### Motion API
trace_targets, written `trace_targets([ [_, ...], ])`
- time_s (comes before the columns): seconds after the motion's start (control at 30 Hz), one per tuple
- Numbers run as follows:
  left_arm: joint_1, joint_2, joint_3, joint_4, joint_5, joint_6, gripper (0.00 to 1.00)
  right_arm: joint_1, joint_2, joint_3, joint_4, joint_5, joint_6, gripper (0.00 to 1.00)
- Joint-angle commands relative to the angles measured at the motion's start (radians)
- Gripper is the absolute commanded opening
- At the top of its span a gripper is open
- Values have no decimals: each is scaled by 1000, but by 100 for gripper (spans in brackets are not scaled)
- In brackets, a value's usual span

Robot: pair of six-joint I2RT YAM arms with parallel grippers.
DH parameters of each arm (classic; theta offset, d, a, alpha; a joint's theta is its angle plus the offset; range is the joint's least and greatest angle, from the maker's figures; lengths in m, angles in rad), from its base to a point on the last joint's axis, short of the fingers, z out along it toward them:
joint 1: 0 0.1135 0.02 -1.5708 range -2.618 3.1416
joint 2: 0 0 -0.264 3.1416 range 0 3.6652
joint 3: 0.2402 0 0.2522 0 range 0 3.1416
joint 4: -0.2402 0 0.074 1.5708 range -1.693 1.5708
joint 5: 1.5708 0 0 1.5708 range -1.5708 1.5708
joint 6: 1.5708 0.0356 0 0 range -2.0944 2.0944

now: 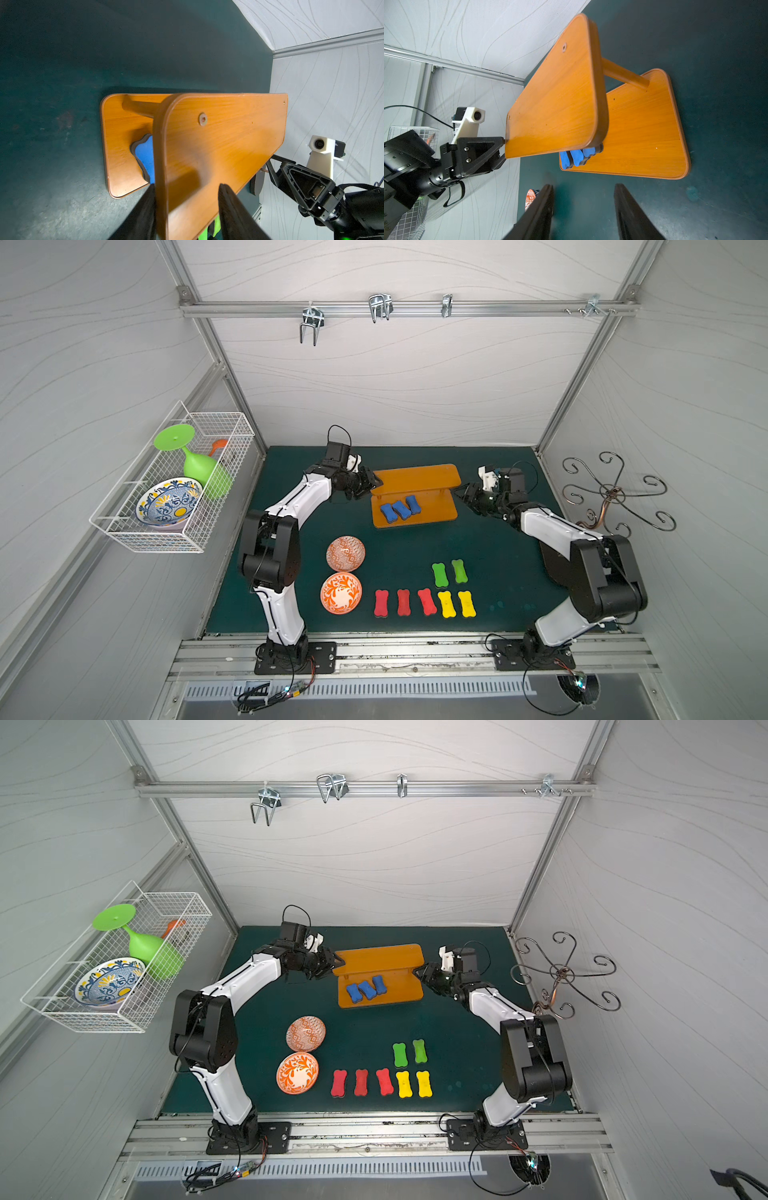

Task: Remove the whiteboard erasers from the shelf
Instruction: Adjust the shelf at the center of the board, then pick up the whiteboard eraser from the shelf.

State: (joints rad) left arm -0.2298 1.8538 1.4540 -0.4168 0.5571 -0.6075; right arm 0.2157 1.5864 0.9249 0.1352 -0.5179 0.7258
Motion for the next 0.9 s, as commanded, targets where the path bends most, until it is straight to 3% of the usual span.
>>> trace_targets([
  [0.0, -38, -57, -5, 33, 16, -9, 48, 29, -3, -46, 54, -10, -7, 51],
  [0.53, -49, -94, -30, -30, -44, 49, 49, 149, 248, -84, 423, 112, 77, 38],
  [0.87, -48, -86, -43, -23, -19, 53, 48, 189, 344, -28, 491, 184, 83, 47],
])
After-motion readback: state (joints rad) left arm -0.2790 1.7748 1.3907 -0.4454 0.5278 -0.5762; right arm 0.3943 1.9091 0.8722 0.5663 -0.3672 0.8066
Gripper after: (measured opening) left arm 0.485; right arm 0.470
